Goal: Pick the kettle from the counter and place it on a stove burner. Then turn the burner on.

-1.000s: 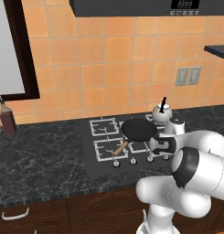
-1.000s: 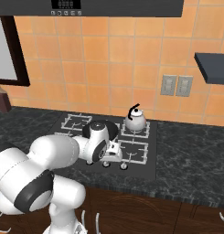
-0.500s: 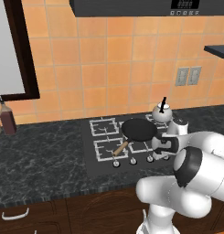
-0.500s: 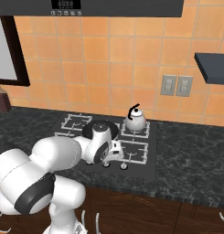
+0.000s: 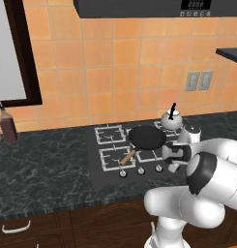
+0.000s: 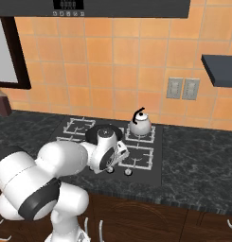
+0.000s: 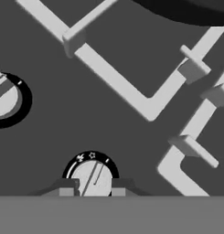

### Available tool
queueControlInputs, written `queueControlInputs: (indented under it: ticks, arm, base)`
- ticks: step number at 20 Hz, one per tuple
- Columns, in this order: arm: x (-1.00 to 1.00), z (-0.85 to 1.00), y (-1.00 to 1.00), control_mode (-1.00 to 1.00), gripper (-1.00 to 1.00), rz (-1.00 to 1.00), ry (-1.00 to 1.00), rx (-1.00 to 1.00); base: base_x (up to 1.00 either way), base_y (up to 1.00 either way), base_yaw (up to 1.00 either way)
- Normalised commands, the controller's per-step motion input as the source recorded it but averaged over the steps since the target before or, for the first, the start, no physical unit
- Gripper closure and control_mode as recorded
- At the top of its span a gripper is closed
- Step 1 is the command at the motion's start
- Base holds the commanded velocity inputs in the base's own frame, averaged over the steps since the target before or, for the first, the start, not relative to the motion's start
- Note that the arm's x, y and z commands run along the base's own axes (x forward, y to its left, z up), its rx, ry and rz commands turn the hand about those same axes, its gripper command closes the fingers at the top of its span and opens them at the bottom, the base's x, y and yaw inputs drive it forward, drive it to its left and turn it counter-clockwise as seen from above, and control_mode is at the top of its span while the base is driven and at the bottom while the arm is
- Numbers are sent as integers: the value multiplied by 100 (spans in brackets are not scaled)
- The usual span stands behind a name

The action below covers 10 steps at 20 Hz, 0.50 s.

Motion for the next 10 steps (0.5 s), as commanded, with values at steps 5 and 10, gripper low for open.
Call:
queueControlInputs:
  ticks: [5,10]
  arm:
    - [0,-31,11,-100,100,42,-6,-18]
    - [0,-41,13,-100,100,45,-5,-20]
  base:
    - [0,0,0]
    - [0,0,0]
